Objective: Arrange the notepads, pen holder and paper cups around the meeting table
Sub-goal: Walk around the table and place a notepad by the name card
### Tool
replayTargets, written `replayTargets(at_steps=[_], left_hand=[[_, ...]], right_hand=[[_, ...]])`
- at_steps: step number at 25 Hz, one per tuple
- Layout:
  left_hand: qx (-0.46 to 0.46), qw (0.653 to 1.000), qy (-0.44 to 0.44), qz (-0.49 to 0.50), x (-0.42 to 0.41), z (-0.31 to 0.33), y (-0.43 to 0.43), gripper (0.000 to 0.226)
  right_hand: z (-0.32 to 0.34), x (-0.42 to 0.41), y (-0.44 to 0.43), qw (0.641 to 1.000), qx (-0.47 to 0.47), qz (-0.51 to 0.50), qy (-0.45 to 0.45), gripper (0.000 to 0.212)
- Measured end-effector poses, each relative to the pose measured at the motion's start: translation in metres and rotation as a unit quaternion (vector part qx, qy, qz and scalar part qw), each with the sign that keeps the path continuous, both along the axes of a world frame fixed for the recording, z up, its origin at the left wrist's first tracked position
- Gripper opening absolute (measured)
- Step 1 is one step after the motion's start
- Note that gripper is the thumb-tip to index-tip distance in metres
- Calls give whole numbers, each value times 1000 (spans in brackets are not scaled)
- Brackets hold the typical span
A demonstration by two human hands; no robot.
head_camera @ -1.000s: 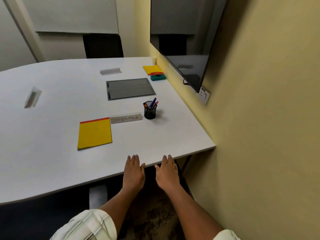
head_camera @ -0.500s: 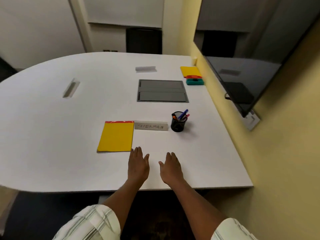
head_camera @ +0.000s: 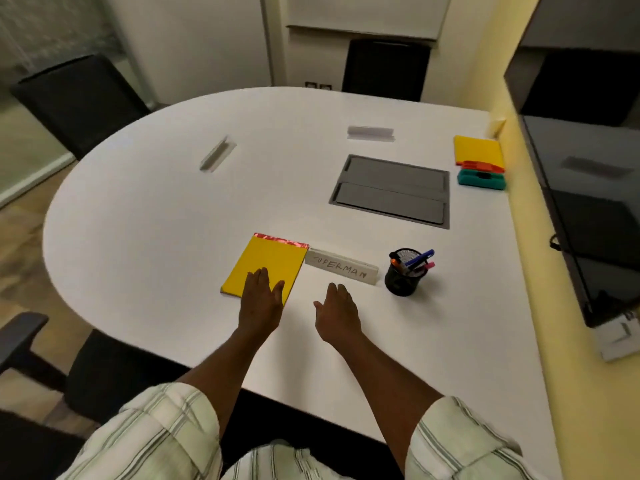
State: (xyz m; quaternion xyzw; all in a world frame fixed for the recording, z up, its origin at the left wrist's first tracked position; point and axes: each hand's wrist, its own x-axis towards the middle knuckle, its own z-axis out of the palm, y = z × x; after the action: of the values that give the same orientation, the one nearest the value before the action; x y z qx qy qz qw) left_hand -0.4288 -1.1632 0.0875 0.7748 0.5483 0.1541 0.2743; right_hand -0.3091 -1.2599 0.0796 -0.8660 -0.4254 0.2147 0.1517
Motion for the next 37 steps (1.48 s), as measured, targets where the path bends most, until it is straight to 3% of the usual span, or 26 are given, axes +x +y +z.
replayTargets(at_steps=[10,13,18,23,28,33,34,37], left_hand=[[-33,998,34,29,-12,-25,54,59],[-30,998,-1,53,-13,-31,86,54],[-40,993,-18,113,-19,-44,129,48],[-102,981,-15,164,-19,-60,154,54],[-159,969,53,180,-23,-67,164,53],[-175,970,74,154,-32,-81,173,44],[-174,970,74,155,-33,-82,174,44],[-194,960,76,188,-37,-84,179,48]], right_hand=[[-9,2,48,999,-11,32,30,56],[-8,-4,75,992,-22,-16,125,55],[-24,-21,109,948,-40,-150,277,55],[-40,-24,126,918,-63,-229,318,55],[-56,-33,141,894,-52,-284,343,41],[-66,-37,153,827,-42,-370,421,34],[-69,-37,153,824,-44,-375,422,26],[-71,-37,155,825,-55,-377,417,28]])
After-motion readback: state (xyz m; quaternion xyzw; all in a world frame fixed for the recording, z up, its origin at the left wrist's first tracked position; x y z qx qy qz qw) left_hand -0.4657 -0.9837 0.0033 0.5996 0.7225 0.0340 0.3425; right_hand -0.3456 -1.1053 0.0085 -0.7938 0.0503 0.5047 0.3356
